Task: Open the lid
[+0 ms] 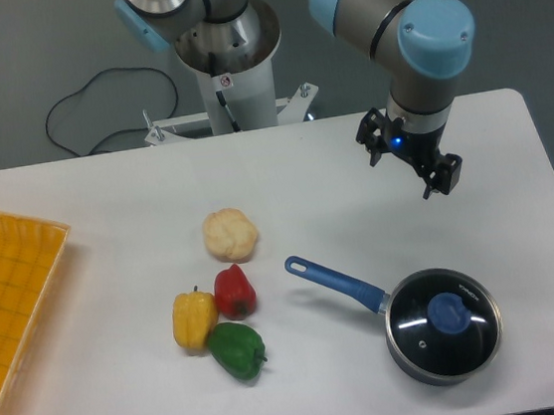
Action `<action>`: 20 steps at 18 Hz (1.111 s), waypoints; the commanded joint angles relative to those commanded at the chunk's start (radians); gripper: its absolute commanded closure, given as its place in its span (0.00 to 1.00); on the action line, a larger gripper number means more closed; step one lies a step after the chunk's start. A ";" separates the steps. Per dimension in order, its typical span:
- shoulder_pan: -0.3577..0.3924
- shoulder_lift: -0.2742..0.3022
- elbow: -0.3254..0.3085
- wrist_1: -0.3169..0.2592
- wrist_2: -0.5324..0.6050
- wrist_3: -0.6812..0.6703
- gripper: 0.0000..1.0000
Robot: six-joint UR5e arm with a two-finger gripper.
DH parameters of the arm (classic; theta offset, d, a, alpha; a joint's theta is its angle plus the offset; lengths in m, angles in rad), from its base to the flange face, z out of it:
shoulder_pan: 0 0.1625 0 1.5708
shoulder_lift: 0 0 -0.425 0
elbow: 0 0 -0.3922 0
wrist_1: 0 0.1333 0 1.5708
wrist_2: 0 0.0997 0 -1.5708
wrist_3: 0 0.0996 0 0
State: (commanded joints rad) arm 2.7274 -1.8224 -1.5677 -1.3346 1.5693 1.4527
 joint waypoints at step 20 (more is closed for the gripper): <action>0.044 0.074 -0.066 -0.005 -0.047 -0.314 0.00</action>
State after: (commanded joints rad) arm 2.7719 -1.7487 -1.6337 -1.3392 1.5220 1.1389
